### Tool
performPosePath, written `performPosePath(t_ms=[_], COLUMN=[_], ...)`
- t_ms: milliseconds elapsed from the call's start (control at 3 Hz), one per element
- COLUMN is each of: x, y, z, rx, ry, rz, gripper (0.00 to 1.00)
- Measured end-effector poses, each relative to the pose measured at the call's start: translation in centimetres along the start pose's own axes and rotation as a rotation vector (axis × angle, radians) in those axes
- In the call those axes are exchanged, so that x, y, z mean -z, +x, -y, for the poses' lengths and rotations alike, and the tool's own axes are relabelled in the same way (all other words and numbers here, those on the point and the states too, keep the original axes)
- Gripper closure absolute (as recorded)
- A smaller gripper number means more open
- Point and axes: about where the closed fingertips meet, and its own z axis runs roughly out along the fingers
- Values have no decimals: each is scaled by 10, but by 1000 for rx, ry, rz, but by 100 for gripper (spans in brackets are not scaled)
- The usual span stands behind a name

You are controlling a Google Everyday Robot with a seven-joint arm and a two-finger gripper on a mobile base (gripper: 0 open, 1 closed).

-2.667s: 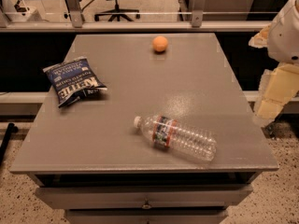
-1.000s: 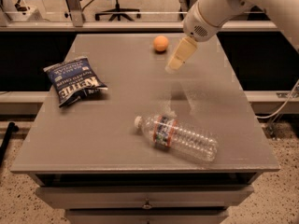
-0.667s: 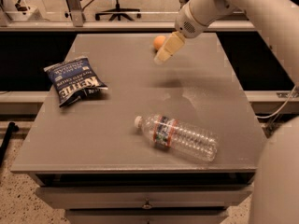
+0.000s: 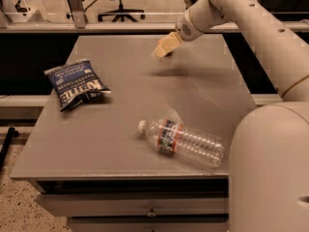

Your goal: Move orange near water bottle

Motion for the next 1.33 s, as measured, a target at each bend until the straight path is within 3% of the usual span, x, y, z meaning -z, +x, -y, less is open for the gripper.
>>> performPosePath(t_ms=[333,667,1333], x=[-17,-30,-33], y=[0,0,-6], z=[8,11,9], rx=[-57,-81,-73], ry=[10,19,23], rz=[19,47,119], gripper=[0,16,62])
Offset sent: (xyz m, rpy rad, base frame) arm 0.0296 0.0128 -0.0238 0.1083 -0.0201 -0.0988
